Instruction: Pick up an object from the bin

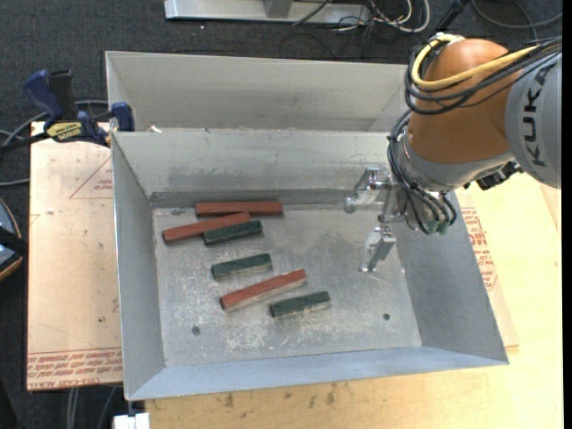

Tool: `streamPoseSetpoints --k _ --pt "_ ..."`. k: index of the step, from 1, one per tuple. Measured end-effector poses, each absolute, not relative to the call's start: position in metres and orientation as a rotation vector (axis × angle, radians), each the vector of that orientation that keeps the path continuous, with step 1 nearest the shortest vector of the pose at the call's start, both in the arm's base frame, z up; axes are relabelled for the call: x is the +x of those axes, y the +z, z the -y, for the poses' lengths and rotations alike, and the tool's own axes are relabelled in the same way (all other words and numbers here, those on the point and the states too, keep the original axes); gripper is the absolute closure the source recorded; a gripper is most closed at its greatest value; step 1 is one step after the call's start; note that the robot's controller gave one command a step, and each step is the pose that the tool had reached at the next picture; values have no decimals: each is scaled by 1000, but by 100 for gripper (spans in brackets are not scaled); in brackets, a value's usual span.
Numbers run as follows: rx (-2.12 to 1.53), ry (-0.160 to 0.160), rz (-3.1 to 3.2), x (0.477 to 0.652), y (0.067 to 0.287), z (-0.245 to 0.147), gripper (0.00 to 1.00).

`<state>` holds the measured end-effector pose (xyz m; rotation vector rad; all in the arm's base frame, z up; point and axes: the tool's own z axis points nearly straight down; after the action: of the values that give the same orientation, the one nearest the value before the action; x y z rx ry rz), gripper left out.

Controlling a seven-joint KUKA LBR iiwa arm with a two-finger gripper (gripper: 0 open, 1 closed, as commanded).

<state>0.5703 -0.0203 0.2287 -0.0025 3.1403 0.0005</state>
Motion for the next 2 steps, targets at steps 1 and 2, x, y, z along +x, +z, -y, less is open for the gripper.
streamPoseSetpoints --k 1,2 --pt "-77 0 -3134 553 177 6 0" --pt "-76 2 -3134 575 118 3 0"
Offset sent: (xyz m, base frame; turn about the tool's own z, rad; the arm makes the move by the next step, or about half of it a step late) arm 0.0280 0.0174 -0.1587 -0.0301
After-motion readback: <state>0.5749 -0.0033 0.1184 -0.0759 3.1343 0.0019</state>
